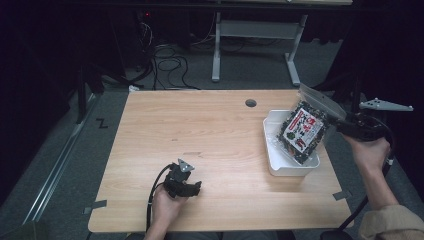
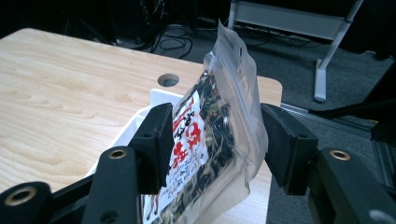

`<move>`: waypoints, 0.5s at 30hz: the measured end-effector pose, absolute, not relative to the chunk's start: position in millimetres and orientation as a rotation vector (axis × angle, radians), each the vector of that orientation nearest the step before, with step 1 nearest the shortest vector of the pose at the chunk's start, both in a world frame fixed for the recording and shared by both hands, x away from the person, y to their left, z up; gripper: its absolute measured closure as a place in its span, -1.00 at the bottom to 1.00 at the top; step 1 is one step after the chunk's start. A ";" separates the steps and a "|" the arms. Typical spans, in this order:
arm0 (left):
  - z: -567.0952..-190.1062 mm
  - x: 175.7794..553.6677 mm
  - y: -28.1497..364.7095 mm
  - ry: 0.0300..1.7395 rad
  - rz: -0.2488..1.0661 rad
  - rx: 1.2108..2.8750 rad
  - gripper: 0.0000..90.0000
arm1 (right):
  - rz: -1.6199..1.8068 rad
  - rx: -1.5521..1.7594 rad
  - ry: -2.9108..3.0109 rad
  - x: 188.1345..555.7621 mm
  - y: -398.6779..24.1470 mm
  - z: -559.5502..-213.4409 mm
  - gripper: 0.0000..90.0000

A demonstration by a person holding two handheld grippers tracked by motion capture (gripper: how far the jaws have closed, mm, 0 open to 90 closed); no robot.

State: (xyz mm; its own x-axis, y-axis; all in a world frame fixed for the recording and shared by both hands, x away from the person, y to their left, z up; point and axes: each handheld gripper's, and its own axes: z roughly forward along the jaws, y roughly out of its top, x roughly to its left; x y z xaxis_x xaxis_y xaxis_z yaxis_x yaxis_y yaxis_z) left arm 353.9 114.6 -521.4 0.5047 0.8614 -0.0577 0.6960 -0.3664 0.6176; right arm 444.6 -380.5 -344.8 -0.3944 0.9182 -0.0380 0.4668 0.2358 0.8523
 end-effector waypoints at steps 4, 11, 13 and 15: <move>-520.8 353.2 114.3 1.267 0.372 2.165 -0.25 | 1.065 1.261 1.954 442.3 -383.1 -344.0 0.01; -521.1 353.7 115.1 1.270 0.366 2.161 -0.25 | 1.094 1.269 1.922 437.2 -389.1 -345.4 0.00; -520.8 353.4 114.4 1.267 0.369 2.163 -0.25 | 1.099 1.270 1.909 434.2 -392.2 -345.4 -0.01; -520.2 352.8 114.6 1.266 0.371 2.159 -0.25 | 1.104 1.260 1.906 430.5 -393.5 -345.2 -0.02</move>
State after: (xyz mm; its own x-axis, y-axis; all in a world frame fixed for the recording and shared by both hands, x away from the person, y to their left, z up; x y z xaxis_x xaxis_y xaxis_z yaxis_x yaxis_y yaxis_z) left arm 352.8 114.6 -520.2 0.5058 0.8606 -0.0597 0.6923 -0.3636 0.6233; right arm 430.5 -393.5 -345.2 -0.3734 0.9271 -0.0326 0.4331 0.2053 0.8777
